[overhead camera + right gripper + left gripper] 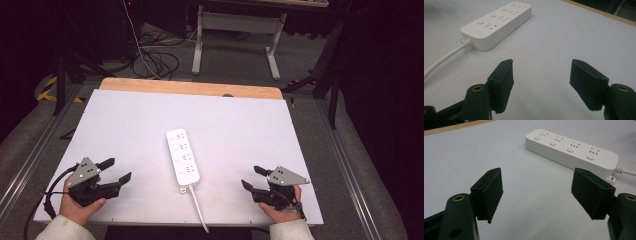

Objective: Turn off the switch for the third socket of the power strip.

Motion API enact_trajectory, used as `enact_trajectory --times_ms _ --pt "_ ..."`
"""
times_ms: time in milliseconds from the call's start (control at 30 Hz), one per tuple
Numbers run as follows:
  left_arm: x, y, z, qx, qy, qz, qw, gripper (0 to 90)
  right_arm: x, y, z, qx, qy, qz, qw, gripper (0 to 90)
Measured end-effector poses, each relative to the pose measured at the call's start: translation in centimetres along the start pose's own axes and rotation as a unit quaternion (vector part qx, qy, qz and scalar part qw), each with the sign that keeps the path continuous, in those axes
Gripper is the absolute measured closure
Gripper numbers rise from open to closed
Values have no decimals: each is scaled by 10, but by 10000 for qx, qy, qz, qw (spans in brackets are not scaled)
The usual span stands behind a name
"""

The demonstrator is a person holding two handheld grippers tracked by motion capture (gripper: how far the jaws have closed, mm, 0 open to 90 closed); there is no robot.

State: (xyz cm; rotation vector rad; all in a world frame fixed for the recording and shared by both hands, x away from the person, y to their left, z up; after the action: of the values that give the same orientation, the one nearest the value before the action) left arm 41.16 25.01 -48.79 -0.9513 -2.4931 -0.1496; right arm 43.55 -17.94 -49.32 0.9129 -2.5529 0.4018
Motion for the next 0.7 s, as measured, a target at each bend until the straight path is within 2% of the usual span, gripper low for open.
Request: enact_trajectory --times_ms 100,133,267,333,400,500,633,700 --pt "1 0 -1 83 -64 13 9999 258 0 1 0 49 2 -19 10000 357" --pt "1 -1 -2 180 -120 46 9998 258 0 1 0 50 4 -11 10000 357" --pt "1 -1 -2 172 -115 78 9998 256 -1 1 0 72 31 -8 10000 357" --pt "1 -2 -1 107 -78 65 9999 257 -1 1 0 64 34 -10 10000 356" --pt "0 -3 -1 -78 -7 7 10000 257 -1 1 0 54 32 -10 10000 356" --pt "0 -5 -1 -198 47 -55 9998 257 0 1 1 33 39 -19 10000 357" --pt "0 -6 -1 -228 95 -34 9997 257 -1 0 1 32 50 -20 10000 357" --pt "1 -5 -2 -127 94 13 9999 257 -1 0 1 12 49 -17 10000 356"
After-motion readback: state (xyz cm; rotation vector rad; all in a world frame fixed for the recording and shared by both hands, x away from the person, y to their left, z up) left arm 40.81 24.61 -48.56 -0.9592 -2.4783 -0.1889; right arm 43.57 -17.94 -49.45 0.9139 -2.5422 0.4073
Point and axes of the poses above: each handheld gripper's, and its own axes: x roughly backward along the jaws, z roughly out of its underside, y roughly to its left, the point moved 7 cm from there along -x, roughly forward along the jaws, and after that the axes turned 7 degrees about z, right-handed, at the moved point
